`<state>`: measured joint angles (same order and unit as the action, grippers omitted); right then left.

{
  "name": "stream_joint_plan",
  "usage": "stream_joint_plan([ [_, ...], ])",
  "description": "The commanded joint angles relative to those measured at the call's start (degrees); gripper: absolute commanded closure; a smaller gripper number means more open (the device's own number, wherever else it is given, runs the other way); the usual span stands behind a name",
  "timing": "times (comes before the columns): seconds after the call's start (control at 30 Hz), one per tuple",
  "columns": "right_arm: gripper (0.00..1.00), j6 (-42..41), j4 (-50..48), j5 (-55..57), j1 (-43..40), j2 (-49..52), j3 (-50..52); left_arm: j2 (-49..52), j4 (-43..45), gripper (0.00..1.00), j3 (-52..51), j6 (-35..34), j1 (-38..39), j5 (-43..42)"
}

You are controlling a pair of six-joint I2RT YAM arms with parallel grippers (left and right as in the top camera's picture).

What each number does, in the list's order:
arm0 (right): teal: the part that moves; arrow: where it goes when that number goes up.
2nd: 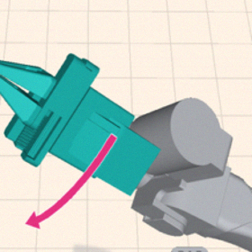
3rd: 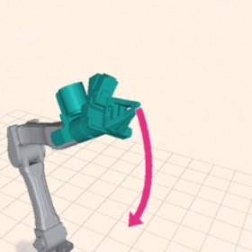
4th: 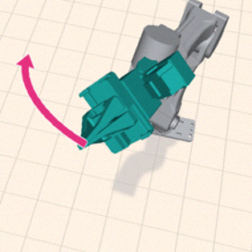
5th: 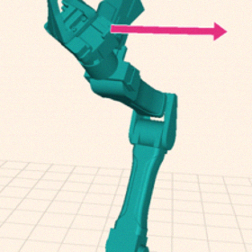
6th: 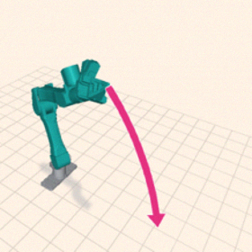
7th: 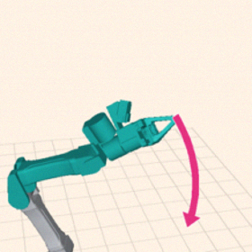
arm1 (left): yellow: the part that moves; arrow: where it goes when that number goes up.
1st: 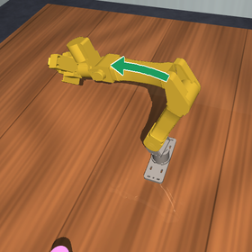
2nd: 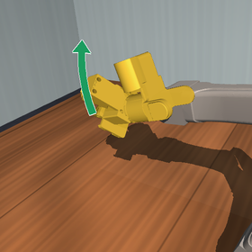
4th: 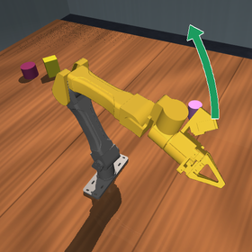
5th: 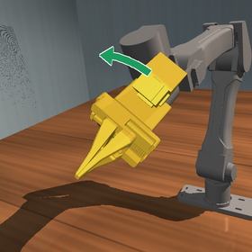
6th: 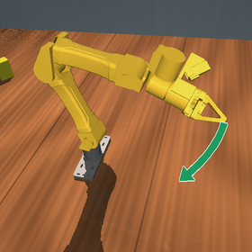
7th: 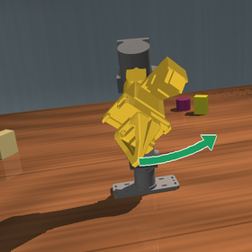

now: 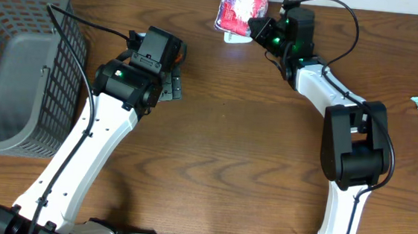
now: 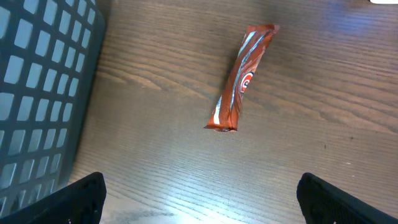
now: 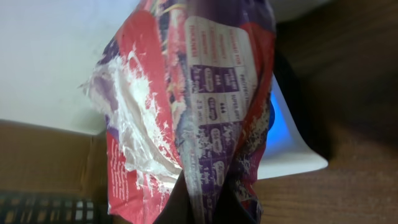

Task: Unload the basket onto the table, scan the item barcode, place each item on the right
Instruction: 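Carry the pink bag to the far right and drop it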

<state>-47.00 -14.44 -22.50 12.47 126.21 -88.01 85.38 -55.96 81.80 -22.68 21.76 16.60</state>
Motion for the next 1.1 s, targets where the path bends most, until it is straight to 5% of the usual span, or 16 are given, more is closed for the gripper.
stream_joint_plan([
  [0.0, 0.99, 5.53, 0.63, -5.42, -3.30, -2.51, -1.90, 0.02, -0.17, 0.02, 0.70, -0.15, -0.20, 0.15],
  [0.37, 0.99, 3.17, 20.02, -10.43, -24.39, -11.63, -2.12, 0.02, -0.17, 0.02, 0.70, -0.15, -0.20, 0.13],
  [0.7, 0.96, 15.74, 39.78, -3.67, -44.13, -12.07, -2.08, 0.02, -0.17, 0.02, 0.70, -0.15, -0.20, 0.15],
  [0.77, 0.84, 18.60, 41.51, -0.98, -46.49, -11.98, -2.08, 0.02, -0.17, 0.02, 0.70, -0.15, -0.20, 0.15],
  [0.8, 0.69, 20.44, 42.21, 0.04, -47.56, -11.87, -2.08, 0.02, -0.17, 0.02, 0.70, -0.15, -0.20, 0.13],
  [0.87, 0.12, 22.36, 43.63, 1.51, -48.94, -11.74, -1.99, 0.02, -0.17, 0.02, 0.70, -0.15, -0.20, 0.15],
  [0.9, 0.01, 22.67, 44.09, 1.95, -49.42, -11.72, -1.90, 0.02, -0.17, 0.02, 0.70, -0.15, -0.20, 0.15],
  [1.07, 0.01, 27.23, 44.44, -3.10, -50.01, -12.24, -1.95, 0.02, -0.17, 0.02, 0.70, -0.15, -0.20, 0.15],
])
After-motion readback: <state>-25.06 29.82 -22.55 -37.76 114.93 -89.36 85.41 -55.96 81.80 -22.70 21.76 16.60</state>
